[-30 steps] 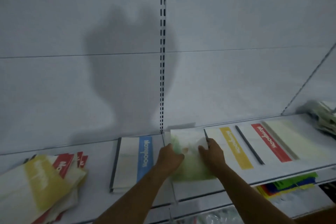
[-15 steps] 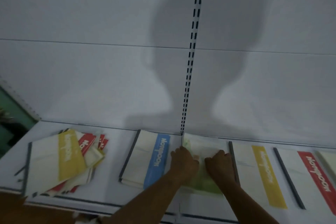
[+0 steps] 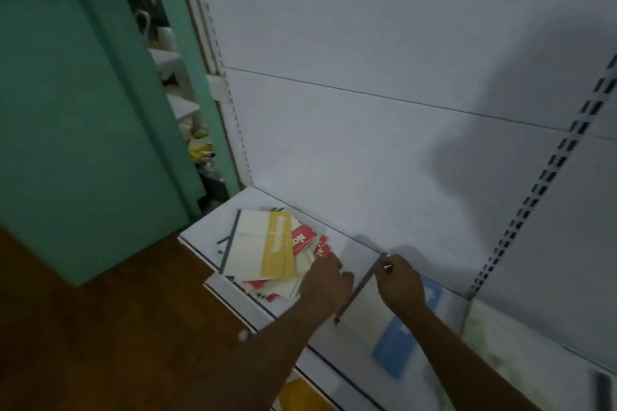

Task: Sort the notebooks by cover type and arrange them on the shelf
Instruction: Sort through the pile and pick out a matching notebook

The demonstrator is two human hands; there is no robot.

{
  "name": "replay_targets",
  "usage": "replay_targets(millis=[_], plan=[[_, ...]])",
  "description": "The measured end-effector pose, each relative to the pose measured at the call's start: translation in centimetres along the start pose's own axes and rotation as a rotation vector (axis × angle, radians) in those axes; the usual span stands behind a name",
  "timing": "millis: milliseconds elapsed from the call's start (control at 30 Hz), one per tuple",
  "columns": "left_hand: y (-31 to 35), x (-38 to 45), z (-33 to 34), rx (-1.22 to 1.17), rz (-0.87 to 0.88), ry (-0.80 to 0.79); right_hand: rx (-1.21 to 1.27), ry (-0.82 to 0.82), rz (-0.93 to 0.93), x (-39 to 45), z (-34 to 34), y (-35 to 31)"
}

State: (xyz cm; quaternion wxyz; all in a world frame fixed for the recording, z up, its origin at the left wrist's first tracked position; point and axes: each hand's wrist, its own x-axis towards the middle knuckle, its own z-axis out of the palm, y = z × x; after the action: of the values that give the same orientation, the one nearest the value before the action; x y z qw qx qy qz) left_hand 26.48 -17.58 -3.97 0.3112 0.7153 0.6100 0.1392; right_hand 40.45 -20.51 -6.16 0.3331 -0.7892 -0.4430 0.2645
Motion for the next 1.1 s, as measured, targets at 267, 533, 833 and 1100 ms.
replay_targets(millis=[267, 533, 833, 1100], plan=[[-11.1, 4.3, -11.6, 0.037, -0.277, 0.185, -0.112, -0.179, -0.101, 1.1, 10.2, -11.4], [-17.5, 7.0, -13.4, -0.126, -0.265, 0.023, -0.249, -0.098, 0.089, 1.6, 17.6, -14.1], [-19.1, 7.8, -14.4, -0.011, -0.174, -0.027, -0.204, -0.007, 0.141, 1.3, 19.5, -14.7], [-12.3, 6.9, -13.9, -0.189, 0.039, -0.034, 0.100, 0.208, 0.249, 0.1, 12.0, -13.9]])
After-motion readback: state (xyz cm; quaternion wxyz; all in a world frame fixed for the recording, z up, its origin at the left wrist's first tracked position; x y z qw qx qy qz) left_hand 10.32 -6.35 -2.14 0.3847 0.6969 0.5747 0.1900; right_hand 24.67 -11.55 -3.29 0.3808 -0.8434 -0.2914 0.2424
